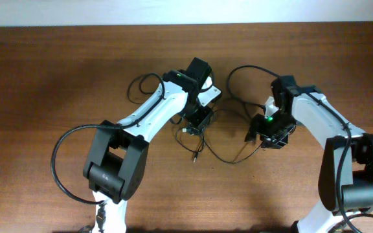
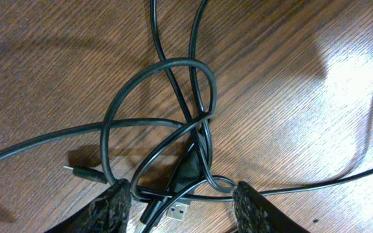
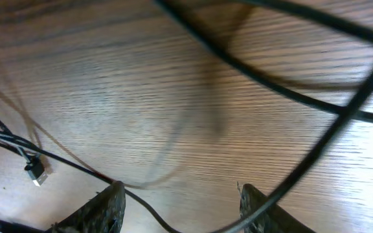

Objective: Untangle cables

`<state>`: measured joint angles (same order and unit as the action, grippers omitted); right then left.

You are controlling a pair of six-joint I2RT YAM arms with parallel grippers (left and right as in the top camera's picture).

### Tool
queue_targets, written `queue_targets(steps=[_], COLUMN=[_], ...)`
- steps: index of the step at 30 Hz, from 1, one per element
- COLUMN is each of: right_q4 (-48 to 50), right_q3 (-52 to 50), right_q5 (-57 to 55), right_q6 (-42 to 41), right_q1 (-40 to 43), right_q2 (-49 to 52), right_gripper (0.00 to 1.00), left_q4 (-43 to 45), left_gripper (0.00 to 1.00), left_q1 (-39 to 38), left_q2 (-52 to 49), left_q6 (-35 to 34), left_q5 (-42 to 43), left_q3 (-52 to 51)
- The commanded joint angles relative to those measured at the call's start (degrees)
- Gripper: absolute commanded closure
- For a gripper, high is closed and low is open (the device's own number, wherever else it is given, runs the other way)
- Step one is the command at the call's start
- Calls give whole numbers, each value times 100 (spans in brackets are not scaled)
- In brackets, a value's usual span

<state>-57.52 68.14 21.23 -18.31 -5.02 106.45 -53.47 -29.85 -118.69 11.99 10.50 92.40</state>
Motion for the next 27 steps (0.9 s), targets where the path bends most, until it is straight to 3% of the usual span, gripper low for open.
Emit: queue_targets(steps=[1, 4, 8, 10, 12, 13, 16, 19, 25, 27], right_q4=[164, 225, 232, 251, 249, 251, 251, 243, 138, 140], right_q3=[-48, -48, -48, -48, -48, -48, -42, 55, 313, 380], right_q5=[85, 85, 83, 83, 83, 83, 87, 87, 87, 127], right_q6=[-387, -457, -455, -455, -455, -452, -450, -448, -422, -422], right_q1=[-269, -439, -446, -446, -446, -446, -448, -446, -446, -437], right_q2=[-61, -61, -61, -61, -61, -61, -92, -382, -1491, -1827], right_gripper=[43, 44, 59, 68, 80, 94, 96, 96, 96, 96], left_q4=[39, 221, 400, 402, 404, 433, 509, 520, 144, 68], left_gripper=[49, 52, 66, 72, 84, 97, 100, 100, 100, 100], left_q1=[-15, -17, -15, -15, -15, -15, -9, 107, 1045, 1377], left_q2=[46, -245, -420, -420, -420, -420, -420, -420, -420, -420], left_q6=[11, 7, -76, -76, -76, -79, -632, -1611, -2874, -2955], left_q5=[66, 68, 63, 66, 63, 31, -702, -1801, -1880, -1486], left_q3=[-55, -55, -52, -55, -55, -52, -52, -52, -52, -52])
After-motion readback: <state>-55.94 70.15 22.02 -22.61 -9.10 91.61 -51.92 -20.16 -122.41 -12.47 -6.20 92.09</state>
